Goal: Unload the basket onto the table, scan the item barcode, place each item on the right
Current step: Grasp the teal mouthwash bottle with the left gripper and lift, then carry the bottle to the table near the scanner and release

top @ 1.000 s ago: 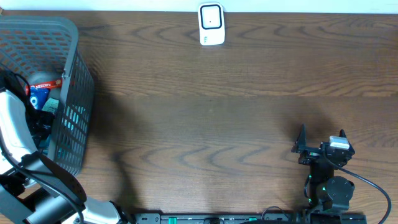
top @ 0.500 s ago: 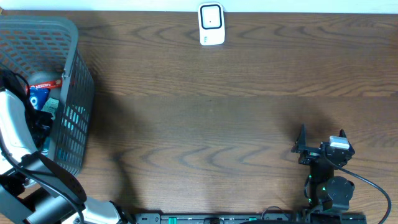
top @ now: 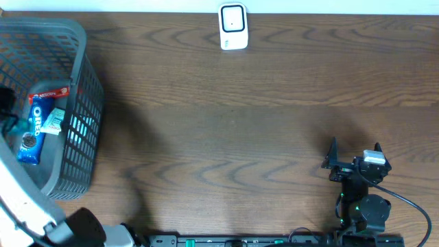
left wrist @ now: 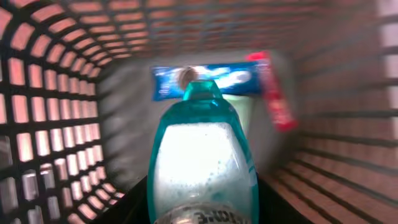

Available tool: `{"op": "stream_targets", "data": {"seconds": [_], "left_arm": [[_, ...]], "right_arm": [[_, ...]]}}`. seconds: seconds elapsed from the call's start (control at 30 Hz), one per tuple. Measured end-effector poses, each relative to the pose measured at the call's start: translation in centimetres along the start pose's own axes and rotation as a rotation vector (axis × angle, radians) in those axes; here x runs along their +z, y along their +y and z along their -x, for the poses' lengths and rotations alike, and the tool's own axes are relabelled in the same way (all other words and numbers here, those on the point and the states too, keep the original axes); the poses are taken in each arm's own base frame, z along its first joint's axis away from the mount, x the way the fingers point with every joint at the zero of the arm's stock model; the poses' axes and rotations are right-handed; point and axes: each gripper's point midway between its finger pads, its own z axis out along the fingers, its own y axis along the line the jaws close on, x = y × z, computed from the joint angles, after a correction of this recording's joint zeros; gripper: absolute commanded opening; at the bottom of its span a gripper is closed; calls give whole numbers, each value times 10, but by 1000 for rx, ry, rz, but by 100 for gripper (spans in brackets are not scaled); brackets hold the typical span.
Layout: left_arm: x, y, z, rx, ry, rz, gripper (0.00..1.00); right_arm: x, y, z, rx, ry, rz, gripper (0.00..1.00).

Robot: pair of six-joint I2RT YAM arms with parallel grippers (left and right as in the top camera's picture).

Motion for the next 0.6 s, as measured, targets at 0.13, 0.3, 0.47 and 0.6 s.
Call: {"op": "stream_targets", "data": {"seconds": [0.13, 0.3, 0.47, 0.6], "left_arm": [[-43, -24, 2, 3, -26, -173, 43], [-85, -58, -20, 70, -17, -355, 43], [-111, -101, -68, 194, 57, -496, 43], [-128, -138, -119, 320, 132, -603, 43]], "right_arm": [[0, 0, 0, 0, 0, 0, 99], [0, 0, 0, 0, 0, 0, 99], [0, 0, 0, 0, 0, 0, 99], [0, 0, 0, 0, 0, 0, 99]]}}
